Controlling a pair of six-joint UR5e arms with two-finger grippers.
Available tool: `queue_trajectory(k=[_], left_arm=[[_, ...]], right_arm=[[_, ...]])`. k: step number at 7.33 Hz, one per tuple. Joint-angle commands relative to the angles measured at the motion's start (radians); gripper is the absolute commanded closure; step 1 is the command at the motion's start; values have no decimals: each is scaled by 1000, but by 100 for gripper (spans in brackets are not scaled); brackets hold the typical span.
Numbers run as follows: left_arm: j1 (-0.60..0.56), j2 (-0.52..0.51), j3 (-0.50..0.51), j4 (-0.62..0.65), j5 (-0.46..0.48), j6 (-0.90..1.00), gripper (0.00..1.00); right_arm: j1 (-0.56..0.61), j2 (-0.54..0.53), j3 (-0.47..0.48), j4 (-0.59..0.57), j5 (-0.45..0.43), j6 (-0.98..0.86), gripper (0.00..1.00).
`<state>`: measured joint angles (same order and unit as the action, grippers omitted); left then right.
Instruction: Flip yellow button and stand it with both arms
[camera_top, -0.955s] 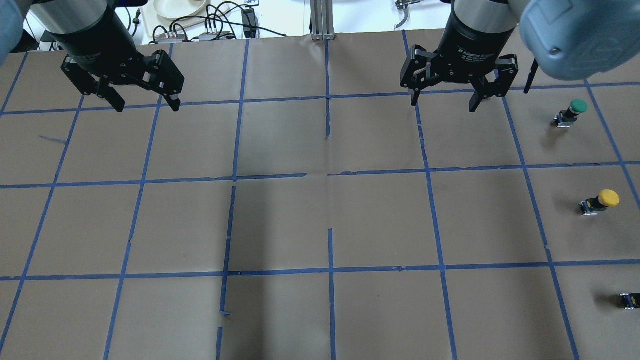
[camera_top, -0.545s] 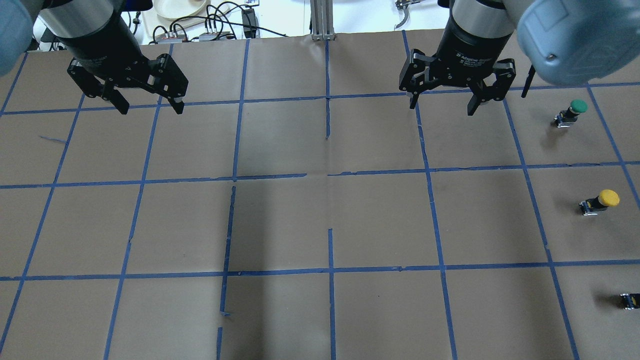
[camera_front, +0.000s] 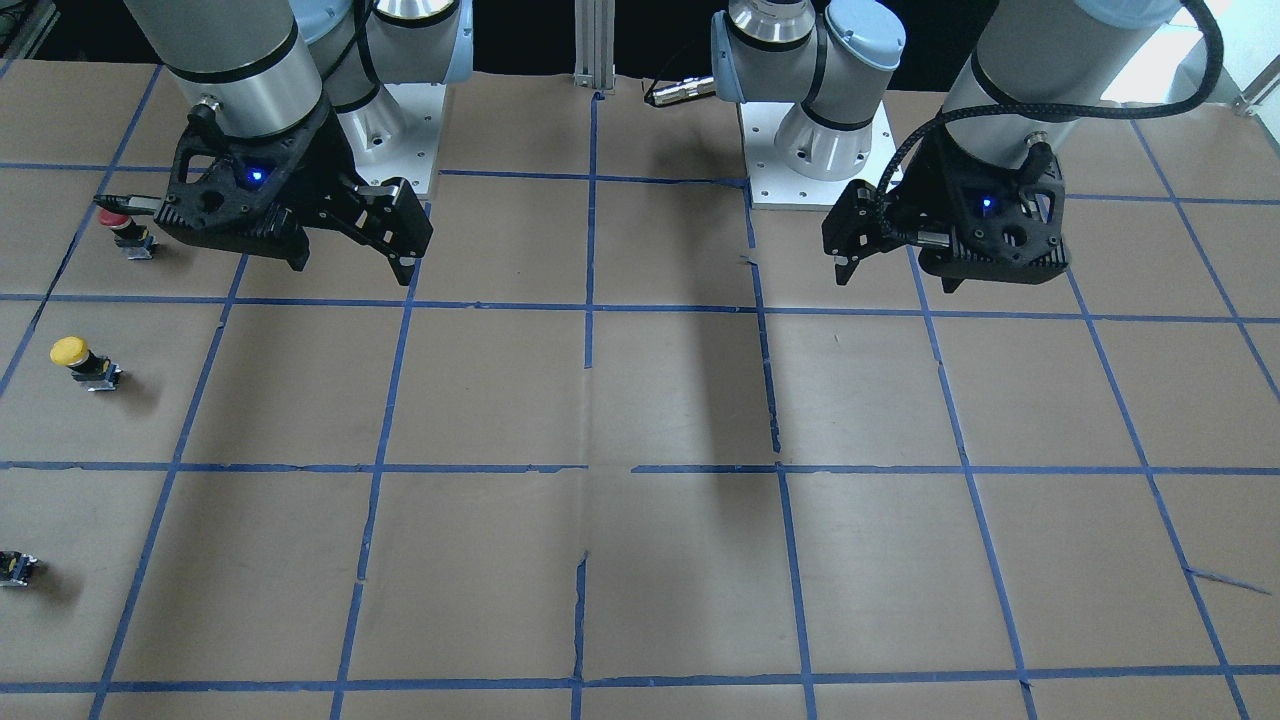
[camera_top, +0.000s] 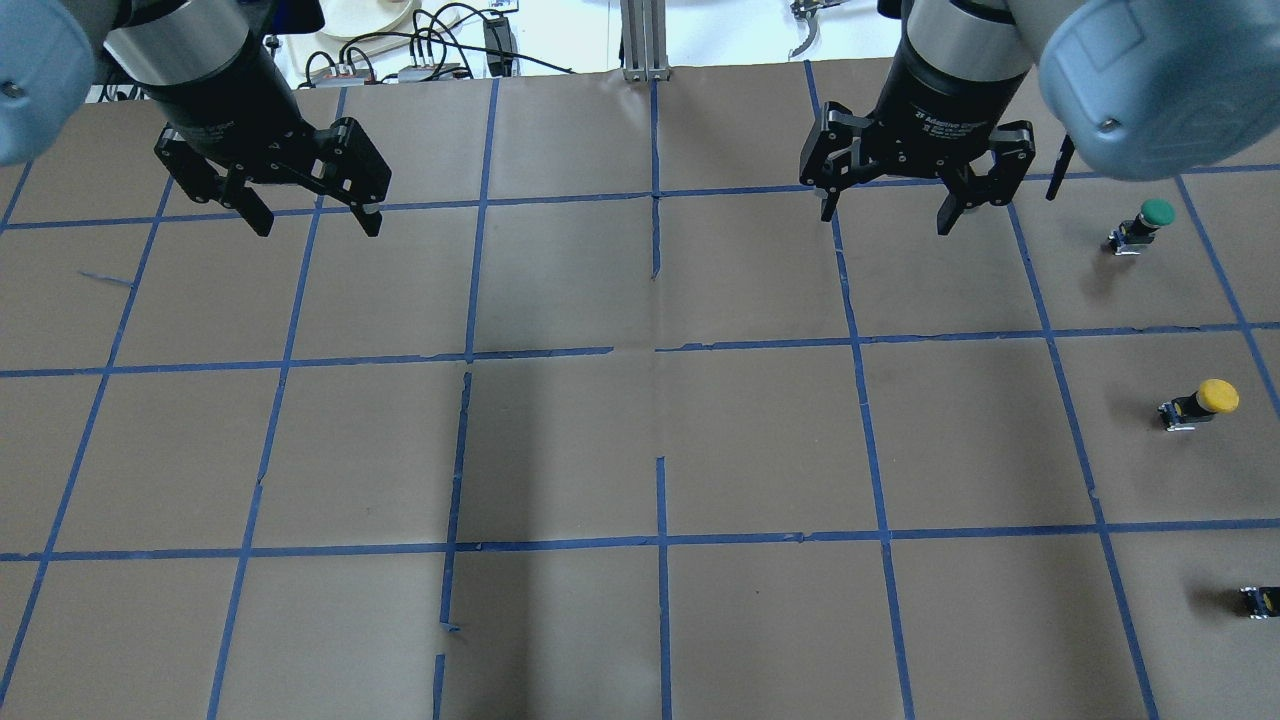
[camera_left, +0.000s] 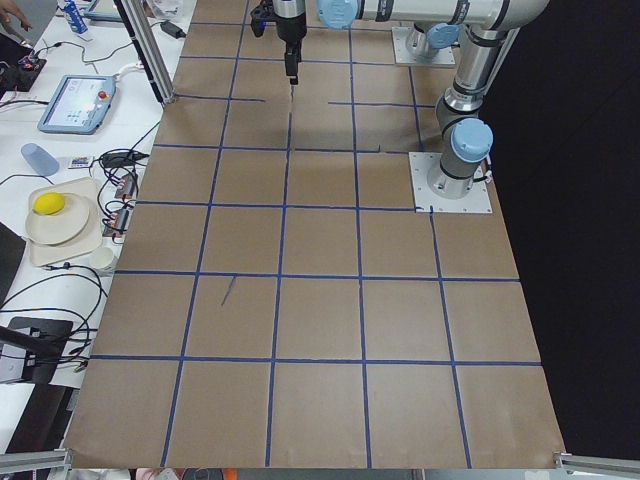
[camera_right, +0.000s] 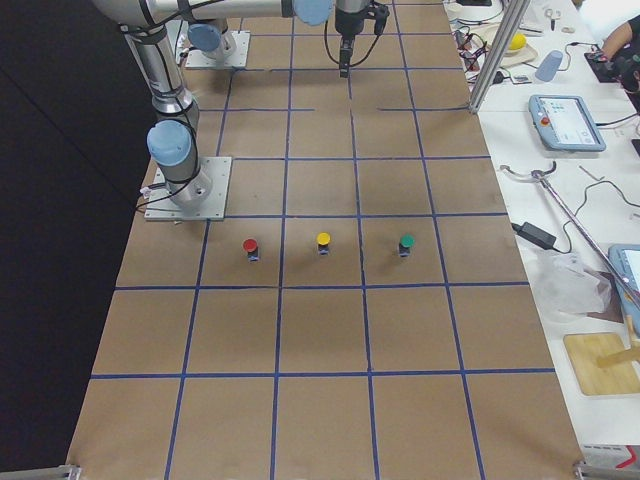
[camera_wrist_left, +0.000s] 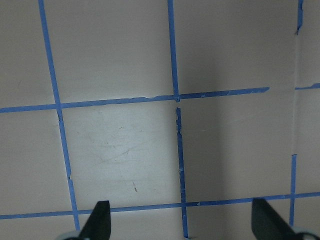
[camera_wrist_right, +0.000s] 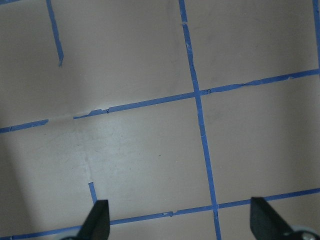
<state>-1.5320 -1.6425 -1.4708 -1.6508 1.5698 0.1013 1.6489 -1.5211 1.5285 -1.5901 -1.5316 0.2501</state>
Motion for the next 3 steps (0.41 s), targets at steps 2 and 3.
queue_trajectory(k=[2,3], left_arm=[[0,-4,0,0,2,0,0],[0,-4,0,0,1,-2,0]], right_arm=[[2,2,1,-4,7,-2,0],[0,2,1,-4,5,-2,0]])
